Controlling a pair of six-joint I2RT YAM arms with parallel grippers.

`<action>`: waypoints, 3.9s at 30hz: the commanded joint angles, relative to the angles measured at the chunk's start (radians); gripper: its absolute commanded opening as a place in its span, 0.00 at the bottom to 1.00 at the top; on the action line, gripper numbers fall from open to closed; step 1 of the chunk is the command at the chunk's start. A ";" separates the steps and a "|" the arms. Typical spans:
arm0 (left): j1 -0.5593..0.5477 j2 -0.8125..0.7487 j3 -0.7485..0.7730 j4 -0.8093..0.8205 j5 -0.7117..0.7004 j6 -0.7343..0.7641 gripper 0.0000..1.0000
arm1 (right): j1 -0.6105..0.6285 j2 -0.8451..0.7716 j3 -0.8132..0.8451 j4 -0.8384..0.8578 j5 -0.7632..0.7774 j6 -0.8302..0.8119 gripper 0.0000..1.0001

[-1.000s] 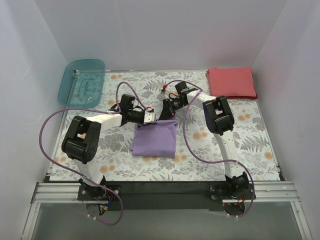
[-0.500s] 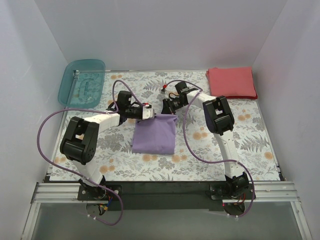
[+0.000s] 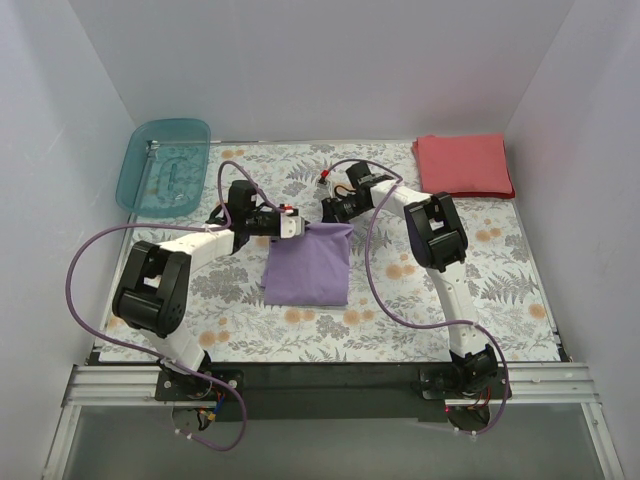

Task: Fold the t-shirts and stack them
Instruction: Fold the tshirt

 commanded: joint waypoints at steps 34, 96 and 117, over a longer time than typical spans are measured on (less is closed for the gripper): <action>0.026 -0.033 -0.097 0.201 0.005 0.101 0.00 | 0.023 -0.108 0.067 -0.075 0.144 -0.081 0.33; 0.187 0.431 0.558 -0.495 -0.190 -1.136 0.54 | -0.170 -0.267 -0.086 0.131 0.125 0.070 0.84; 0.189 0.195 0.416 -0.465 -0.061 -1.015 0.00 | -0.097 -0.157 0.142 0.060 0.230 -0.055 0.66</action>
